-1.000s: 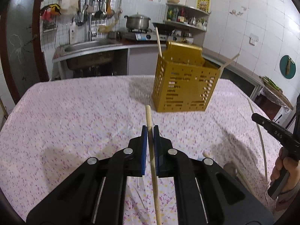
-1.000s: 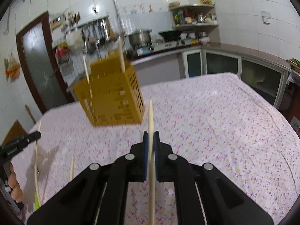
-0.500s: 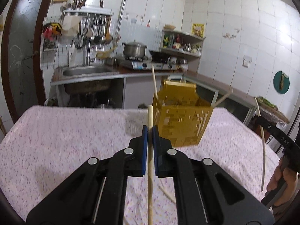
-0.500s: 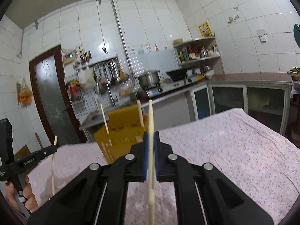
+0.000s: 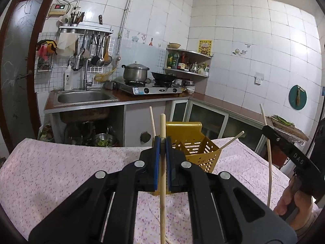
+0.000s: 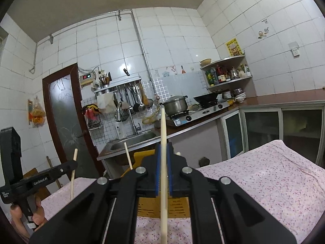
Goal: Organize utensils
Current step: 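Lift the chopstick with the left tool over the yellow holder, then drop the chopstick into the yellow holder by opening the left tool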
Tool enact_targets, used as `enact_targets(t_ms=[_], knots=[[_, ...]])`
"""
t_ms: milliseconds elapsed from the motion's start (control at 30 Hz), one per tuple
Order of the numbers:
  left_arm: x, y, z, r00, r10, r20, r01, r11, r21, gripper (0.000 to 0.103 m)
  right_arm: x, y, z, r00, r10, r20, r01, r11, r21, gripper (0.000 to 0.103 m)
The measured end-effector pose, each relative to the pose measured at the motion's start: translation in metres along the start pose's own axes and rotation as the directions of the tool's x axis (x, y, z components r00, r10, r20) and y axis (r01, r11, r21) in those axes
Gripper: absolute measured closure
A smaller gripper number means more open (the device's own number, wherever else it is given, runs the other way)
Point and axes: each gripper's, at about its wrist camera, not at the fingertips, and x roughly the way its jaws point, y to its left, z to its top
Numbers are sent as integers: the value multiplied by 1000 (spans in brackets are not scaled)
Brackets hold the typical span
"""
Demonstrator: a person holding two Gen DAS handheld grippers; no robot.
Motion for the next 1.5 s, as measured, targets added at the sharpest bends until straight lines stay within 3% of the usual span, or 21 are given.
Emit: enact_targets(t_ms=[233,733,900,1100,1333,1500], knots=[[20,0,16,1000,-13,-13,12,1000,-5,99,19,-1,3,999,13,-52,-13,1000,17,97],[57,-14,57,998,-33,51,32,999,15,99,70,16,32,999,32,-35,-33,999,-39,97],[63,-14,83,993,-39,110,40,999,-7,99,89,21,51,1000,14,27,-13,999,-41,97],[69,-29,114,977,-37,210,29,999,43,99,104,26,79,996,2,89,1,1000,-31,97],[92,-30,115,963,-16,267,9,1000,28,99,119,40,63,986,-62,156,79,991,-104,97],[116,-30,103,964,5,265,-12,1000,25,99,127,49,50,972,-111,209,149,973,-175,97]])
